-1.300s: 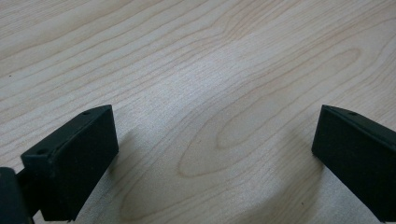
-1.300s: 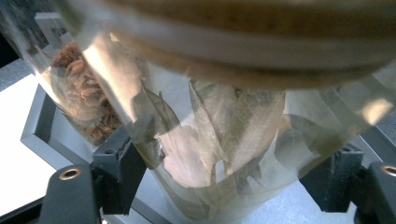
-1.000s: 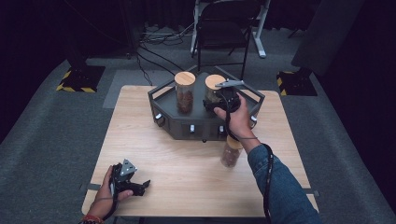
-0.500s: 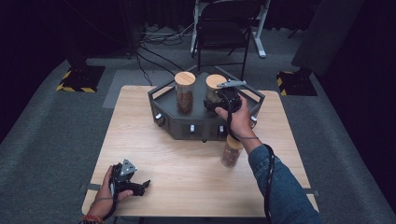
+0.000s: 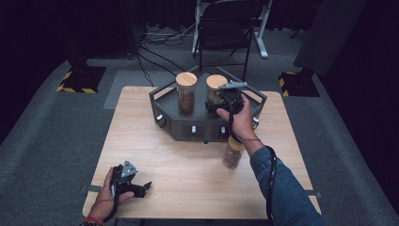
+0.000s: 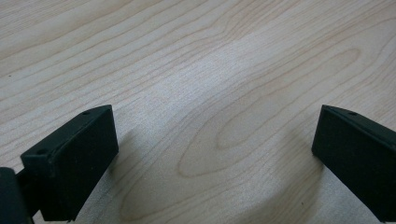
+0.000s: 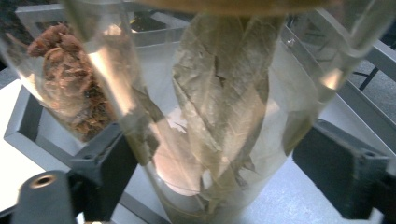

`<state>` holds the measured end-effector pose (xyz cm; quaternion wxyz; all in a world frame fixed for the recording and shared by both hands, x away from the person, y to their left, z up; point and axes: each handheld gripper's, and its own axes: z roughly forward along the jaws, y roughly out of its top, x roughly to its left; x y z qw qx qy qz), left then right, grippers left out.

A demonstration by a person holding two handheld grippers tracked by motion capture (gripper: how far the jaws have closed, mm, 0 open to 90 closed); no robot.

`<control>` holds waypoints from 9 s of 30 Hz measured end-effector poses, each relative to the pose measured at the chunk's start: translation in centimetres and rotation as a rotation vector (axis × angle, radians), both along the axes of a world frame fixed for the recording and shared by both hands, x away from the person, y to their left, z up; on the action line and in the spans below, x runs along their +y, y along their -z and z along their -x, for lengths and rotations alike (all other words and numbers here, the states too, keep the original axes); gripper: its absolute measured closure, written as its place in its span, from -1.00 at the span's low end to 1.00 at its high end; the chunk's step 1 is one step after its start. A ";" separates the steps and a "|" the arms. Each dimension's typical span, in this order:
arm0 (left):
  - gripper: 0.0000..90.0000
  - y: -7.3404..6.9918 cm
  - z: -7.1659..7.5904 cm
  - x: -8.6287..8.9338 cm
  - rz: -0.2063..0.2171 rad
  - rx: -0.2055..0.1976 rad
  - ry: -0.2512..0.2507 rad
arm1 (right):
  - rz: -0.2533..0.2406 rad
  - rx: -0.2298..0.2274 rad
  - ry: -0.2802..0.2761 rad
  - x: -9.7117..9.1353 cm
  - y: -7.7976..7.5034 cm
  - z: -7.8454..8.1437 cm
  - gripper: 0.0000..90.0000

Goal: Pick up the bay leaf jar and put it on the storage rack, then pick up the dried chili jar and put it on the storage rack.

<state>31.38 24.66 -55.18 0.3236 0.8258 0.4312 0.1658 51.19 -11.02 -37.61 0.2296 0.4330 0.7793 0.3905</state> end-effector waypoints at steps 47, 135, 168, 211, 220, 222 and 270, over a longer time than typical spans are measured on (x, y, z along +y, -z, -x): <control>-1.00 0.0 0.0 0.0 0.000 0.000 0.000 | 0.148 -0.113 -0.127 -3.2 -3.6 4.2 -0.94; -0.99 0.0 0.0 0.0 -0.004 0.000 0.001 | 0.396 0.003 -0.283 -15.6 13.9 19.0 -0.94; -1.00 0.0 -0.1 0.0 -0.001 0.003 0.012 | 0.079 0.134 -0.225 -20.3 17.8 17.6 -1.00; -0.99 0.0 -0.1 0.0 -0.002 0.002 0.016 | 0.132 0.167 -0.200 -19.7 17.3 17.6 -0.99; -1.00 0.0 -0.1 0.0 -0.002 0.001 0.015 | 0.144 0.145 -0.181 -19.4 16.5 17.7 -0.95; -1.00 0.0 -0.1 0.0 -0.002 0.002 0.016 | 0.151 0.143 -0.181 -19.2 16.4 17.8 -0.95; -1.00 0.0 -0.1 0.0 -0.002 0.001 0.016 | 0.146 0.086 -0.211 -15.6 13.5 16.5 -0.95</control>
